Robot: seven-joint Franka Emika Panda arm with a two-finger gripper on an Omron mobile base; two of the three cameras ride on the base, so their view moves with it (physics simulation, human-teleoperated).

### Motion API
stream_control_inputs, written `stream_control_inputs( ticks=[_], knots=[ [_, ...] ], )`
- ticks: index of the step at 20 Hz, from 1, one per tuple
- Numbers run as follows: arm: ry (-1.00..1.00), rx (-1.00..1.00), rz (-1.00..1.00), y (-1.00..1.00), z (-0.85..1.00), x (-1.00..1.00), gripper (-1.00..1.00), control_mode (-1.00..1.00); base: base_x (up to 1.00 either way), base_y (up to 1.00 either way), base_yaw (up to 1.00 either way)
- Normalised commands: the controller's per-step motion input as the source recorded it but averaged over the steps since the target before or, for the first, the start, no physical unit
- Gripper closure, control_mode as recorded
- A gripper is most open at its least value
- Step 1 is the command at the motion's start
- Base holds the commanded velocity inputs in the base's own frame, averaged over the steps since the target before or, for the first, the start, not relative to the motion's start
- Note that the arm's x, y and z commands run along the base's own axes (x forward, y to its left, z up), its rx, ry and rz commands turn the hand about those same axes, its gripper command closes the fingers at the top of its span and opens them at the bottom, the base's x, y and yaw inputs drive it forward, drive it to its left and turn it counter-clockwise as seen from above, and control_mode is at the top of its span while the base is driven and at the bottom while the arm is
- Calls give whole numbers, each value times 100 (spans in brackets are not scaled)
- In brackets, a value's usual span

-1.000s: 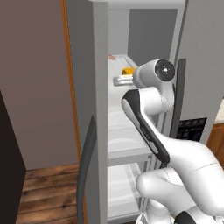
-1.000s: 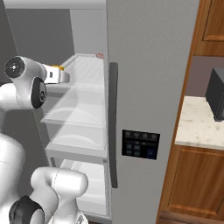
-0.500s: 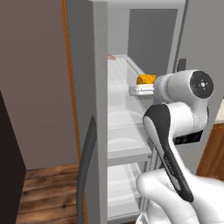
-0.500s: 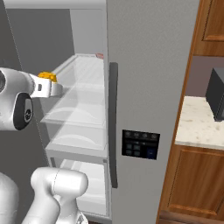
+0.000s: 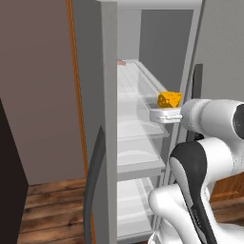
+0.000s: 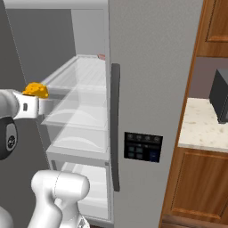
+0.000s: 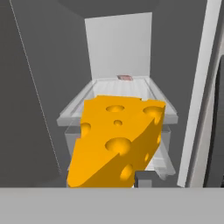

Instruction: Pick the cheese from the fridge and the cheese grater from the cabinet and place them next to the salad bowl.

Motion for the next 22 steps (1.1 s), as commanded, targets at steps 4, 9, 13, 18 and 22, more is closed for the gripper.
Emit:
stream_control_inputs(
  ticks=[4, 9, 13, 18, 22],
  knots=[
    [1, 2, 0, -13, 5, -20, 100, -100, 0, 0, 0],
    [3, 2, 0, -12, 0, -24, 100, 100, -40, -27, -6],
    [0, 0, 0, 0, 0, 0, 100, 100, -100, -59, -16],
    [0, 0, 0, 0, 0, 0, 100, 100, -96, -64, -33],
    [0, 0, 0, 0, 0, 0, 100, 100, -39, -51, -71]
  ],
)
